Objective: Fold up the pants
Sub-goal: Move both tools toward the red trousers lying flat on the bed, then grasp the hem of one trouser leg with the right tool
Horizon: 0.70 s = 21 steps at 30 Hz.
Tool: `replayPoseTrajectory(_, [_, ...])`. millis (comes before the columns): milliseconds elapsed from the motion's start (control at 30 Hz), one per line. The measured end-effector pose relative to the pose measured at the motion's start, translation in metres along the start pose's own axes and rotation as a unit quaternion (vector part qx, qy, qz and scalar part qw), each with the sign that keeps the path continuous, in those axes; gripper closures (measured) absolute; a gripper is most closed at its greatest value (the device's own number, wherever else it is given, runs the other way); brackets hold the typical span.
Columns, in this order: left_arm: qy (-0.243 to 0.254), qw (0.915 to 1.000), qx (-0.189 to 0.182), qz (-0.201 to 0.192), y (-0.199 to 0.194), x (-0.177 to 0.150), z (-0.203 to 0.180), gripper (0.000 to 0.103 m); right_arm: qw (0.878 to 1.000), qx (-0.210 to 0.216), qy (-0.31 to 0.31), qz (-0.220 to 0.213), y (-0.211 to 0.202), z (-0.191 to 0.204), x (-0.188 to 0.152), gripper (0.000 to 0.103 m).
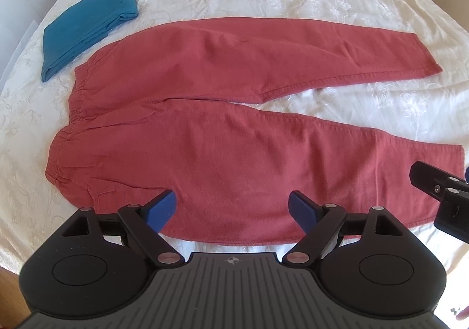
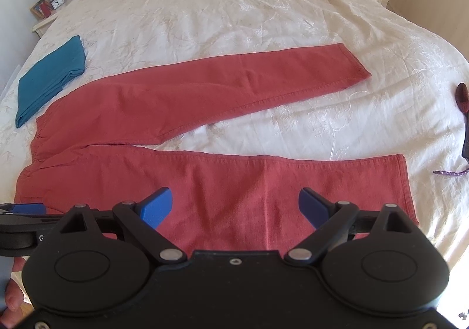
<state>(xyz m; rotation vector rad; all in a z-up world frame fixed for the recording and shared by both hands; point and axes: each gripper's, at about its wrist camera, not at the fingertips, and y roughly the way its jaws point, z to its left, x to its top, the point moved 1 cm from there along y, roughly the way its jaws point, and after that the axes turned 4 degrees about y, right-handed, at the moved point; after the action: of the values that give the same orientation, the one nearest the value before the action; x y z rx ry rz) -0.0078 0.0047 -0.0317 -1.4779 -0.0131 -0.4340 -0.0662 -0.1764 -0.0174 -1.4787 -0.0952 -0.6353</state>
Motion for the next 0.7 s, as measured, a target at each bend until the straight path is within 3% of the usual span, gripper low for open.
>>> replayPoseTrajectory(367, [-0.011, 0.9998, 0.015, 0.008, 0.001, -0.002, -0.016, 0.021, 1.0, 0.024, -0.015, 0.012, 0.005, -0.017, 0.004, 0.01])
replayPoseTrajectory(467, [-0.024, 0.9996, 0.011, 0.015, 0.003, -0.001, -0.022, 0.026, 0.999, 0.017, -0.034, 0.009, 0.009, -0.024, 0.005, 0.01])
replayPoseTrajectory(533, [-0.034, 0.9992, 0.012, 0.019, 0.005, 0.0, -0.026, 0.03, 0.998, 0.019, -0.055, 0.016, 0.014, -0.029, 0.005, 0.012])
replayPoseTrajectory(600, [-0.043, 0.9988, 0.012, 0.021, 0.007, 0.003, -0.031, 0.034, 0.997, 0.028, -0.071, 0.027, 0.02, -0.035, 0.006, 0.021])
replayPoseTrajectory(700, [-0.053, 0.9983, 0.016, 0.019, 0.009, 0.009, -0.036, 0.037, 0.995, 0.045, -0.078, 0.033, 0.026, -0.047, 0.012, 0.023])
